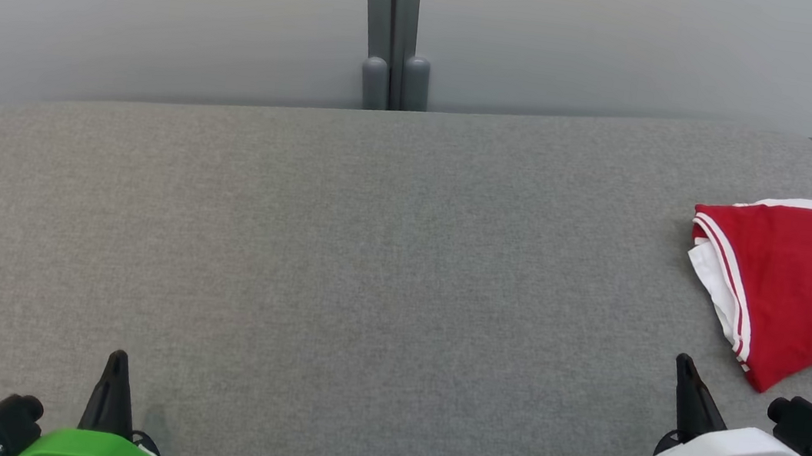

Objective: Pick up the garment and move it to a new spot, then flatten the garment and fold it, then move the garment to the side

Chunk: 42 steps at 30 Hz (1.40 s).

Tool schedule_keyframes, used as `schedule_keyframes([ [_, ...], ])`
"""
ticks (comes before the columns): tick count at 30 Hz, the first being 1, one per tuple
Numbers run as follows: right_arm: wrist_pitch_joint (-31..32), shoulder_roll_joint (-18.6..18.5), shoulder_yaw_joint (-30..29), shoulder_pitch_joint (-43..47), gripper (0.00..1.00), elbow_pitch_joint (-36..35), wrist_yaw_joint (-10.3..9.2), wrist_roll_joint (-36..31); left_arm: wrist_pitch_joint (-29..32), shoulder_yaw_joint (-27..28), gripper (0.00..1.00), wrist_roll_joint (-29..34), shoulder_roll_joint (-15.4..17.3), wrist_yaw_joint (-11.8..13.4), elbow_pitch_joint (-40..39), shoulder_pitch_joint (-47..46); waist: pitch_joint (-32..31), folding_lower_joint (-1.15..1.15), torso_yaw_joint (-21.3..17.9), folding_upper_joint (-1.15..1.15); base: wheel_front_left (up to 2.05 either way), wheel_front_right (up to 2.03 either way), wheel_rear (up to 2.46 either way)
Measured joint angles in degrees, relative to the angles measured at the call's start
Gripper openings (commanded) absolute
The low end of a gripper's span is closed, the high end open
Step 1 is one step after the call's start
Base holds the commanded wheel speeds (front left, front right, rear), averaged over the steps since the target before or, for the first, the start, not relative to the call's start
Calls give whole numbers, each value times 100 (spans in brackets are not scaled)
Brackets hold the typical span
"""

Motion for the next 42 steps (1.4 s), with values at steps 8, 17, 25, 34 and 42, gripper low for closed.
schedule_keyframes([
  [8,177,-5,-34,19,0,-124,0,695,175,42,0,-688,1,0,-54,-60,1,0,-4,0,0,0,0],
  [17,403,-12,-86,23,0,-275,0,1551,403,85,0,-1560,2,0,-134,-154,3,0,-8,0,0,0,0],
  [25,547,-16,-119,37,0,-370,0,2114,549,115,0,-2095,3,0,-191,-242,4,0,-12,0,0,0,0],
  [34,695,-21,-152,49,0,-474,-1,2697,702,157,0,-2681,4,0,-232,-284,5,0,-16,0,0,0,0],
  [42,810,-25,-177,66,0,-559,-1,3181,814,190,0,-3154,5,0,-269,-358,6,0,-19,0,0,0,0],
])
